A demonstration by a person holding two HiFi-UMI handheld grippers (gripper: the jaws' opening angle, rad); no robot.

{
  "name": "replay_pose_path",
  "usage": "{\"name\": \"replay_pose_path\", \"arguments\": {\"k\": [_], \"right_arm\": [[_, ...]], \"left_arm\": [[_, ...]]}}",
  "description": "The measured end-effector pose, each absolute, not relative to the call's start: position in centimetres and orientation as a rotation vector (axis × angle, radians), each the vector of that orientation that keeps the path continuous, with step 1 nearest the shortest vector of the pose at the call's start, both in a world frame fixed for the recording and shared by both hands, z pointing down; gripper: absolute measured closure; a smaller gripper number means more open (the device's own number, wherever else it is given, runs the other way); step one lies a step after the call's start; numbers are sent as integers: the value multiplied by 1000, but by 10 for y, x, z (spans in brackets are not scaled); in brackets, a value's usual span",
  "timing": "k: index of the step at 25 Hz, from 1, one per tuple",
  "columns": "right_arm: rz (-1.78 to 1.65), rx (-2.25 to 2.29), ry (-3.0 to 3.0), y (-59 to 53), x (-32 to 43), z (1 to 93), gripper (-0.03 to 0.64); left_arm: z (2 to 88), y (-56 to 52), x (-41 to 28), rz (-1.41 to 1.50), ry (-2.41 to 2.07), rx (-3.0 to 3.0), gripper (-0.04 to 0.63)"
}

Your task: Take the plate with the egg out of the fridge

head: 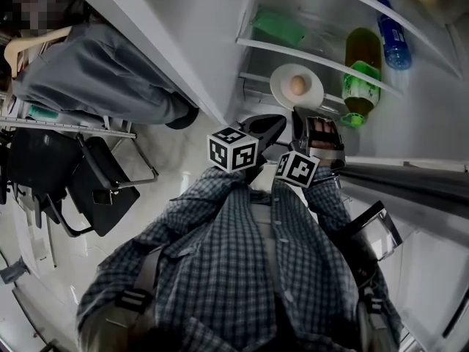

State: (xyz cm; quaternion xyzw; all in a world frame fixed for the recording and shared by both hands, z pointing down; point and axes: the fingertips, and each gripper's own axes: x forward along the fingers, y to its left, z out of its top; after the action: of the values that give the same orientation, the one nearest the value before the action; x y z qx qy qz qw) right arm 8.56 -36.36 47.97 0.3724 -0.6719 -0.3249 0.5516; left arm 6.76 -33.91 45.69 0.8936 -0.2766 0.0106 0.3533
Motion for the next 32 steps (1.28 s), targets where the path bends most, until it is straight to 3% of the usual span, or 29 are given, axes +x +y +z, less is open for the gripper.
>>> {"name": "replay_pose_path", "arguments": {"k": [15, 20, 32], "right_arm": [[-781, 875, -1590, -347, 86, 473, 597], [-776, 884, -1605, -345, 85, 469, 597], [-773, 850, -1607, -332, 84, 469, 597]], "left_arm": [[463, -348, 67, -172, -688, 2098, 581], [456, -353, 63, -289, -669, 2003, 514], [466, -368, 53, -516, -674, 1702, 514]]}}
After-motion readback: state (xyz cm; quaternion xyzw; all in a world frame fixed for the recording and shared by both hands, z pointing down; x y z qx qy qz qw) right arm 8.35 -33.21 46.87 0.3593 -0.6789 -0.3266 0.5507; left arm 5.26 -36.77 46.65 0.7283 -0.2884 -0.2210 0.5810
